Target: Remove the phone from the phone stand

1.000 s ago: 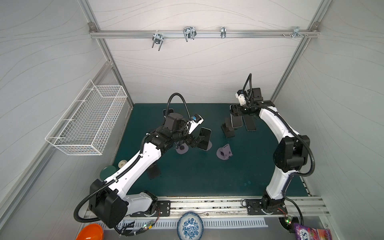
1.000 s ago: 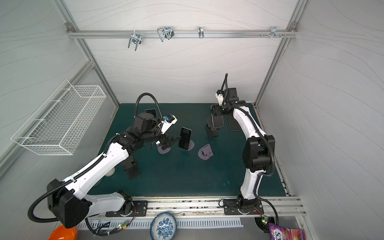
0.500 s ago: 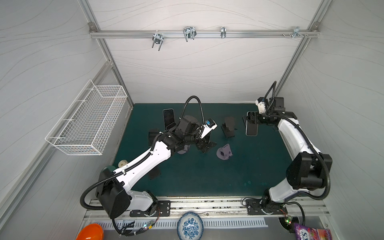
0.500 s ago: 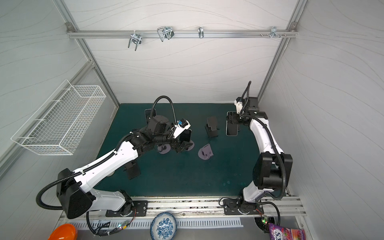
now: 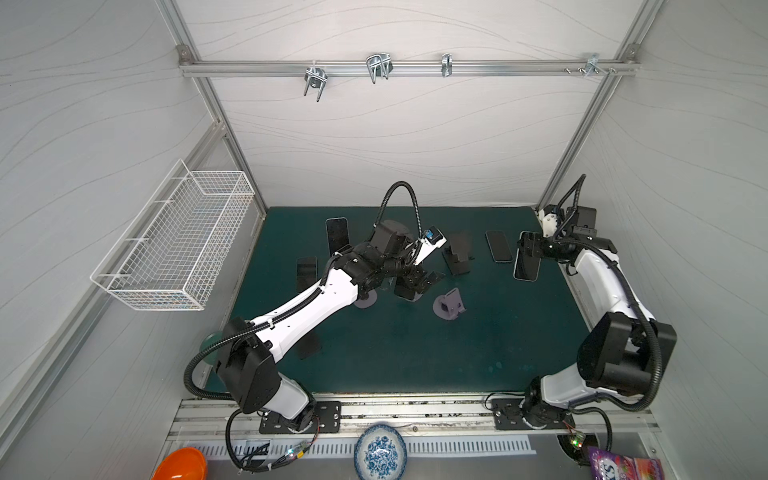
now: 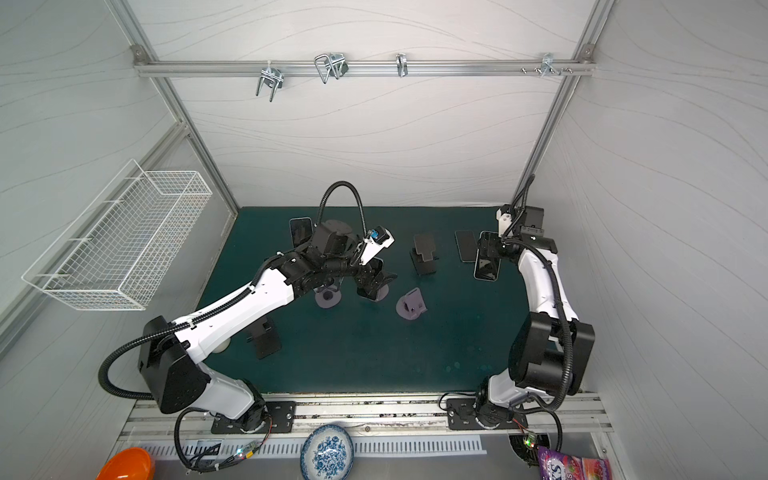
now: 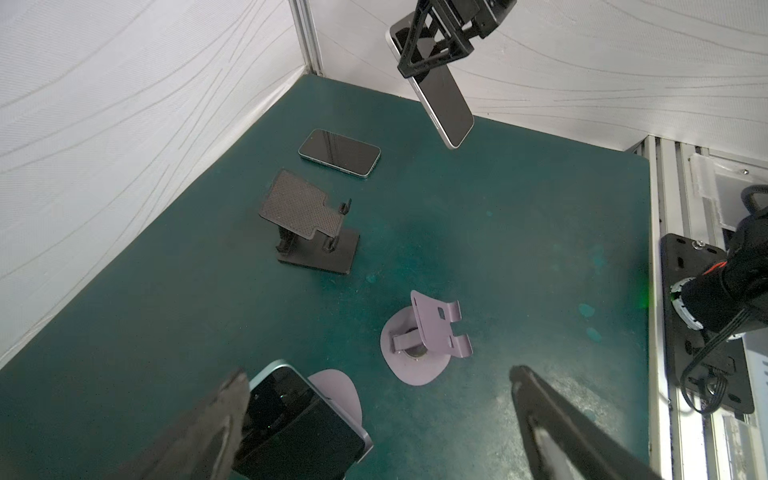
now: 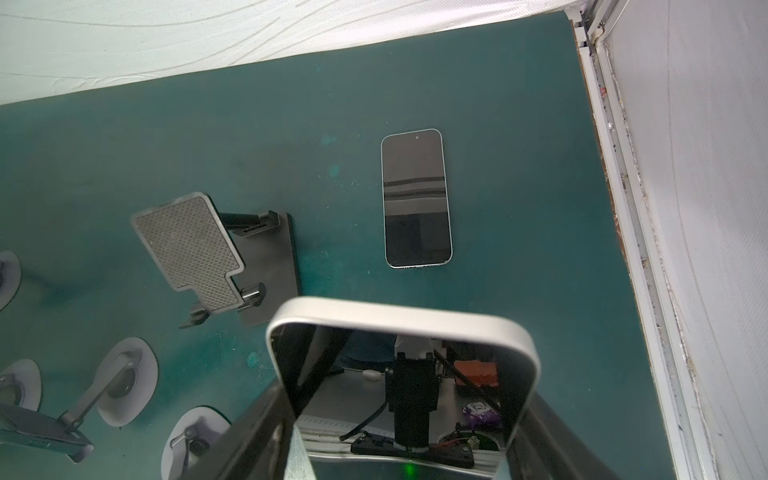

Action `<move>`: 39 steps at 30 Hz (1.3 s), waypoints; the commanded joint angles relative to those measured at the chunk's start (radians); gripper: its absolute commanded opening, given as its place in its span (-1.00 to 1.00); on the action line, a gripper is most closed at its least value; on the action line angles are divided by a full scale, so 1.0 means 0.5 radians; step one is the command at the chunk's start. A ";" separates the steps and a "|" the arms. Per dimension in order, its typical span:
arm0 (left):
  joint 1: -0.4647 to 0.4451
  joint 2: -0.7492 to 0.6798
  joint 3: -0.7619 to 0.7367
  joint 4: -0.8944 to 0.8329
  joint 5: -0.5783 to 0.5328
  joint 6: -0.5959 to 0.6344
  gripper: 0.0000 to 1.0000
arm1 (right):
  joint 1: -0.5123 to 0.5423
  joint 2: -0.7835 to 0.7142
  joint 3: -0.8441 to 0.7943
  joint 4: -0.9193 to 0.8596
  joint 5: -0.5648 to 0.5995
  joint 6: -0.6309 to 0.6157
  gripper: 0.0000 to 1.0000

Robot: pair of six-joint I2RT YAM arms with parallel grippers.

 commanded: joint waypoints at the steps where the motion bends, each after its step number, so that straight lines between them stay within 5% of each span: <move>1: -0.010 0.024 0.103 0.044 0.003 0.047 0.98 | -0.066 -0.046 -0.019 0.093 -0.009 -0.044 0.03; 39: 0.146 -0.096 -0.147 0.140 -0.094 -0.035 0.98 | -0.448 0.395 0.022 0.082 0.046 -0.076 -0.02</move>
